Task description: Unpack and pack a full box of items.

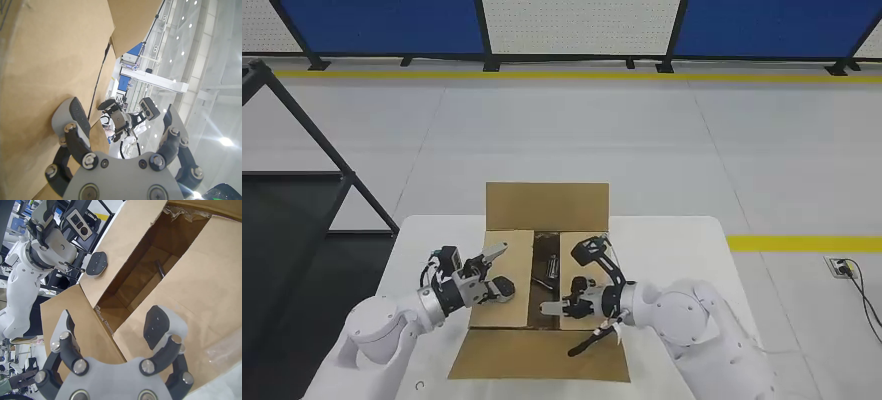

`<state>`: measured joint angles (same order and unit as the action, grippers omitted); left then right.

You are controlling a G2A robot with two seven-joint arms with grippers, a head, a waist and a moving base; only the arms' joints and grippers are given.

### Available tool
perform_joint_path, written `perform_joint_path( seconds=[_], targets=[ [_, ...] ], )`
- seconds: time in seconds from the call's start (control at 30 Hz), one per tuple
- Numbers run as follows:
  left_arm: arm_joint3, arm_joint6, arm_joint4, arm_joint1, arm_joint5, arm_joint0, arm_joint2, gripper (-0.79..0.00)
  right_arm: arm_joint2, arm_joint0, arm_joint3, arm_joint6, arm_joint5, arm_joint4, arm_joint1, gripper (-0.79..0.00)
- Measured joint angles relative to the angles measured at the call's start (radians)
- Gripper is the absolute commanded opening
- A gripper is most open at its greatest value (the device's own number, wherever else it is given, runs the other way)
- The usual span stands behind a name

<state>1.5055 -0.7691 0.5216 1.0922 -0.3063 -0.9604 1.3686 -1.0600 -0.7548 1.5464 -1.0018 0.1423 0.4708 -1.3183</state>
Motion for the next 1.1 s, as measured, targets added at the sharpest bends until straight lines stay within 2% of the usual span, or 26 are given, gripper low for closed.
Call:
perform_joint_path(
  seconds=[0.3,0.5,1.1],
  targets=[
    [-0.031,0.029,-0.03,0.005,-0.018,0.028,-0.047,0.0,0.004,-0.001,-0.013,-0.008,0.014,-0.012,0.005,0.0],
    [-0.026,0.028,-0.02,0.005,-0.006,0.029,-0.051,0.0,0.01,0.007,-0.02,-0.006,0.026,-0.03,0.006,0.0],
    [0.154,-0.016,0.096,-0.014,0.078,-0.079,0.088,0.0,-0.052,-0.024,0.081,-0.065,0.126,-0.16,0.032,0.0]
  ],
)
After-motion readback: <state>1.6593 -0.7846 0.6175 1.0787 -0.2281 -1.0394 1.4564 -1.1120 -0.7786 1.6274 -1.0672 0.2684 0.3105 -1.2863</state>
